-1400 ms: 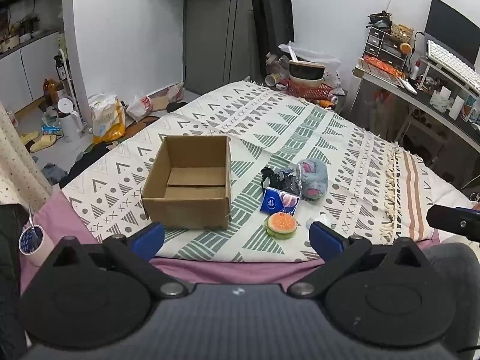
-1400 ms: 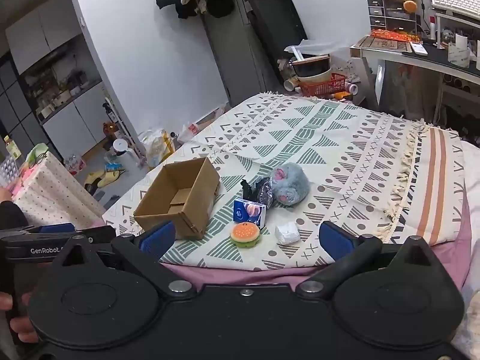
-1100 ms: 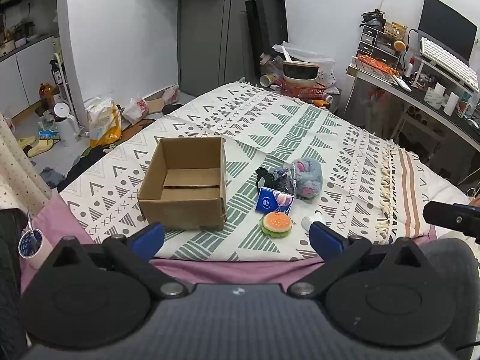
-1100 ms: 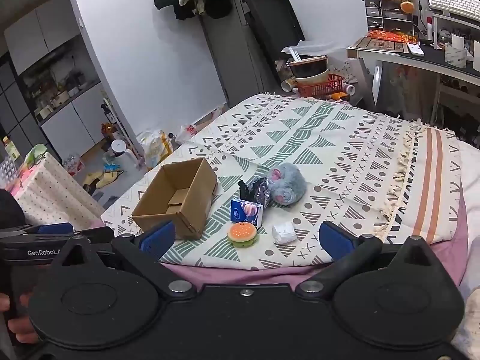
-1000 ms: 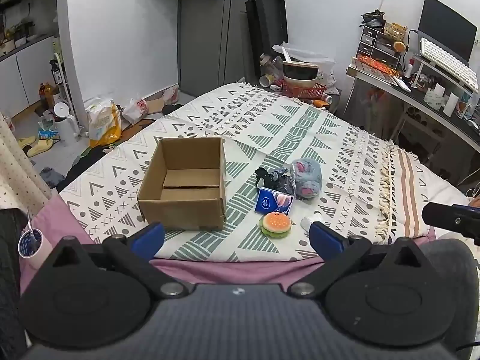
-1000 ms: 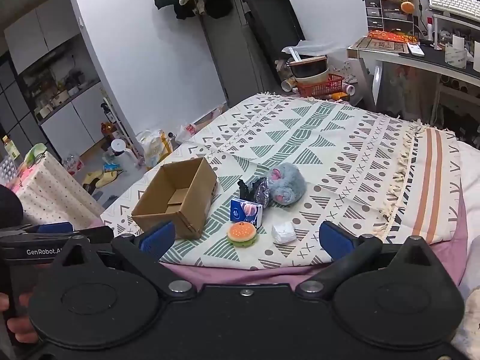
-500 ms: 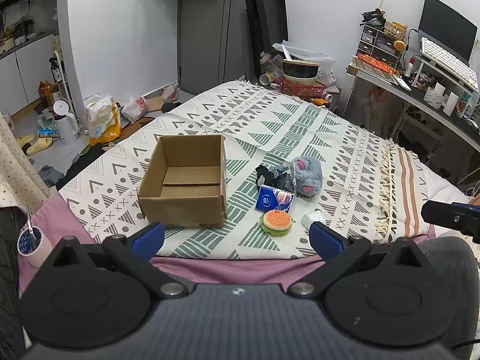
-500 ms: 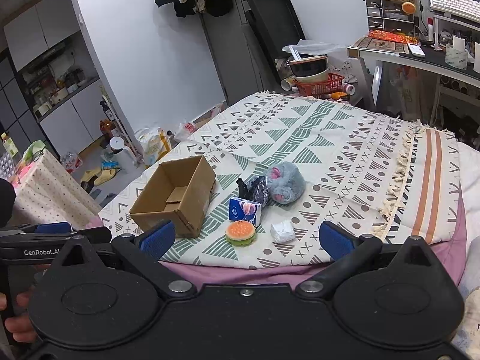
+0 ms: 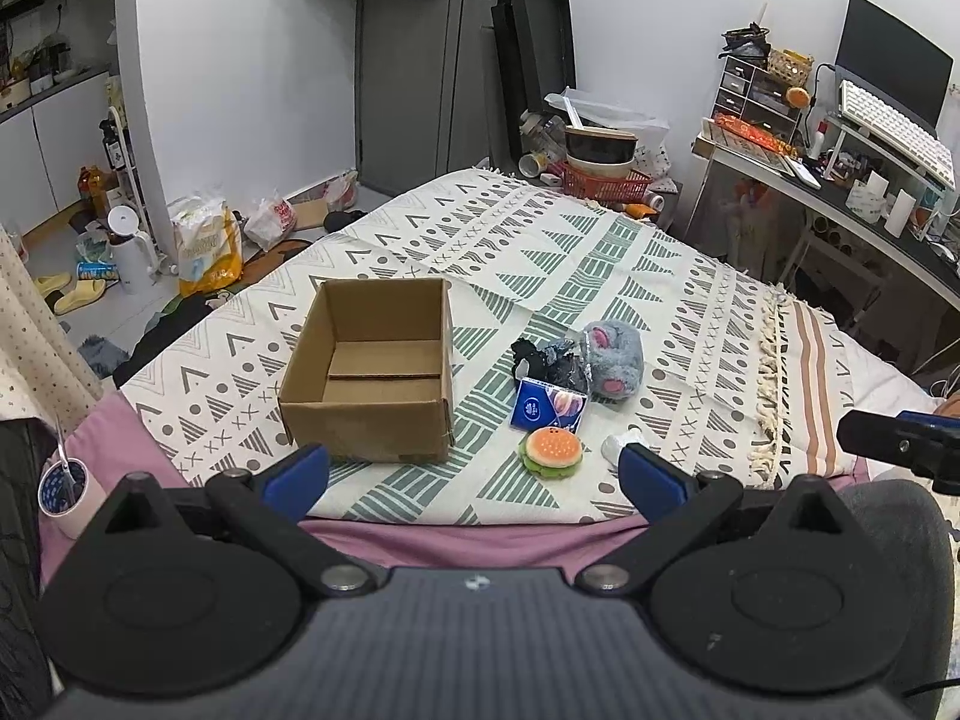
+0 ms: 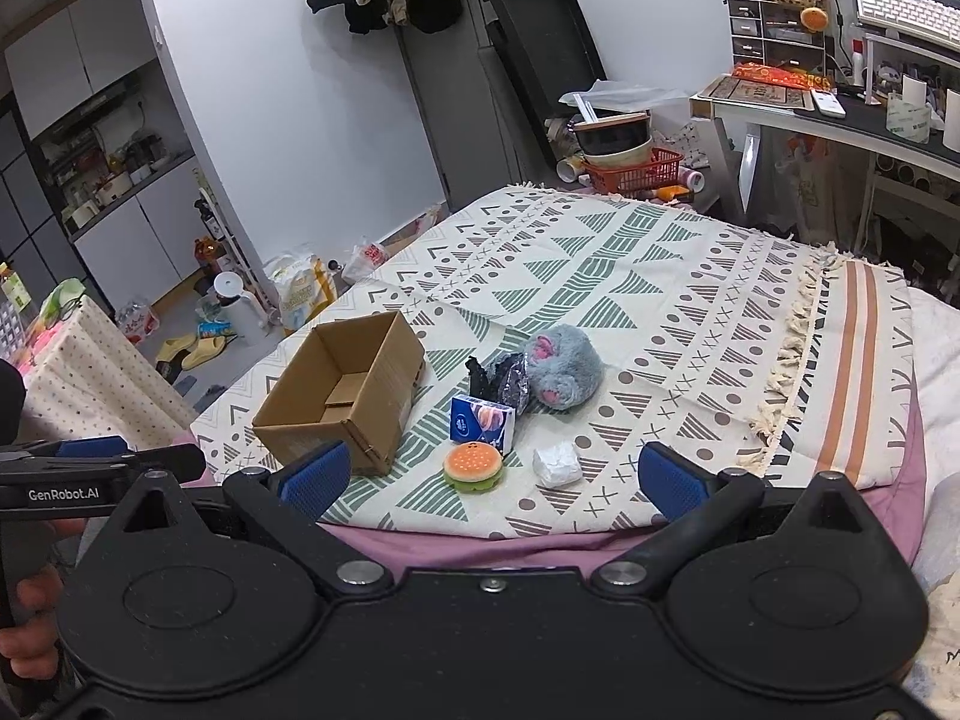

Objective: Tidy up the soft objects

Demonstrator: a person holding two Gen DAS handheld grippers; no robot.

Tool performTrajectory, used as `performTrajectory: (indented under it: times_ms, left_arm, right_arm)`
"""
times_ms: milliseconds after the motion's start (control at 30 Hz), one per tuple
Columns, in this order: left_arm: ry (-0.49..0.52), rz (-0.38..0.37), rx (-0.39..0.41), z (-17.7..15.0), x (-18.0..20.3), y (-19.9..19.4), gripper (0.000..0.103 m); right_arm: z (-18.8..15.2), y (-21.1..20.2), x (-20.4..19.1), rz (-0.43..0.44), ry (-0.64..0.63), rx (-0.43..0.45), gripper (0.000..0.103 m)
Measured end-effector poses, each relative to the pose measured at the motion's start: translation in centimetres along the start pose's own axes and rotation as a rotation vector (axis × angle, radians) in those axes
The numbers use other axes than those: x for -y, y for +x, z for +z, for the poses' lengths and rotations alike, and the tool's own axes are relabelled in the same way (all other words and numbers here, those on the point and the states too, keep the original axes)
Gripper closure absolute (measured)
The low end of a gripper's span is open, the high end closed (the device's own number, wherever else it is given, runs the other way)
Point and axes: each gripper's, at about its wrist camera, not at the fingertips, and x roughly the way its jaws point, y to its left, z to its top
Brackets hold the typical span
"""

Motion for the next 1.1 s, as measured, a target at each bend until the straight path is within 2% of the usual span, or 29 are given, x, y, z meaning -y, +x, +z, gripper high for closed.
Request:
performTrajectory:
  times_ms: [1100]
  left_arm:
    - [-0.015, -0.027, 0.012, 0.38, 0.24, 0.38, 0.001]
  right_arm:
    - [0.24, 0.55, 0.18, -0.010, -0.002, -0.005, 0.000]
